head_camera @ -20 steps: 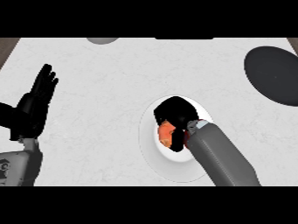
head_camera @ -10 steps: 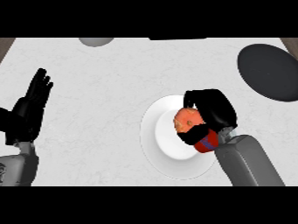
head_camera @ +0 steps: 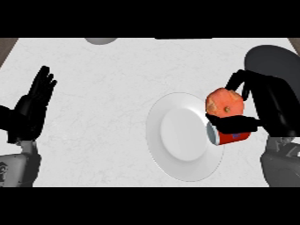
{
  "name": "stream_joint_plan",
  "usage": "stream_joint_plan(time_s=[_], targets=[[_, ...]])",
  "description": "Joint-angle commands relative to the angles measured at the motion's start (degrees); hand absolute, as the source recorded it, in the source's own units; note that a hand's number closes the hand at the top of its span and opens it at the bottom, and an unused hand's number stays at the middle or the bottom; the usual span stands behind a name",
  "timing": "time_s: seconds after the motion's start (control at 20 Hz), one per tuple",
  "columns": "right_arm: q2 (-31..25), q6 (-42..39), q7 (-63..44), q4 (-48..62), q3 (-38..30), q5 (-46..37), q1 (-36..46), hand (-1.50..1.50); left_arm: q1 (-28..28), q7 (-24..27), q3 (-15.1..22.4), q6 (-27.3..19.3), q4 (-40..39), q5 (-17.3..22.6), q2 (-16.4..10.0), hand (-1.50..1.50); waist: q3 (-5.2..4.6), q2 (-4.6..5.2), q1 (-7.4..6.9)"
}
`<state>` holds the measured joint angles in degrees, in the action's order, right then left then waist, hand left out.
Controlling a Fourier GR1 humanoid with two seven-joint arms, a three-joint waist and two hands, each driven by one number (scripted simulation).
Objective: Pick the squash from the plate and place it in the pan
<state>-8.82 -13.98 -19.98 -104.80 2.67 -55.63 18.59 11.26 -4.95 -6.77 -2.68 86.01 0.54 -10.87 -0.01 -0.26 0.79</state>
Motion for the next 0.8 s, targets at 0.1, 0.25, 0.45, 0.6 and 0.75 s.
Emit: stream_joint_plan(time_s=[0.1,0.25,0.45,0.6,0.75], targets=[[-2.2,2.8,2.1,6.2,-14.3,9.1,7.1,1.5,1.5,1.0,0.9,-0.4,-1.4,-0.5,1.4,0.0,0.02,0.41,-0.91],[-3.0,4.9,5.2,11.5,-20.5,15.1,8.1,1.5,0.2,2.2,-0.1,0.9,-1.8,-0.1,0.1,0.0,0.03,0.44,-1.12],[-11.3,7.2,13.9,26.1,-26.2,16.6,12.6,1.5,2.5,1.0,1.2,-1.7,-2.6,-2.3,1.6,0.0,0.04,0.56,-1.29],[-16.1,12.3,22.3,40.1,-28.9,14.5,14.5,1.5,4.5,0.6,1.2,0.2,-3.4,-0.8,1.2,0.0,0.12,1.09,-2.22],[-19.6,16.6,28.4,51.6,-30.7,14.0,18.1,1.5,4.1,1.1,2.6,-2.1,-3.2,-2.5,3.5,0.0,0.14,1.14,-2.61]])
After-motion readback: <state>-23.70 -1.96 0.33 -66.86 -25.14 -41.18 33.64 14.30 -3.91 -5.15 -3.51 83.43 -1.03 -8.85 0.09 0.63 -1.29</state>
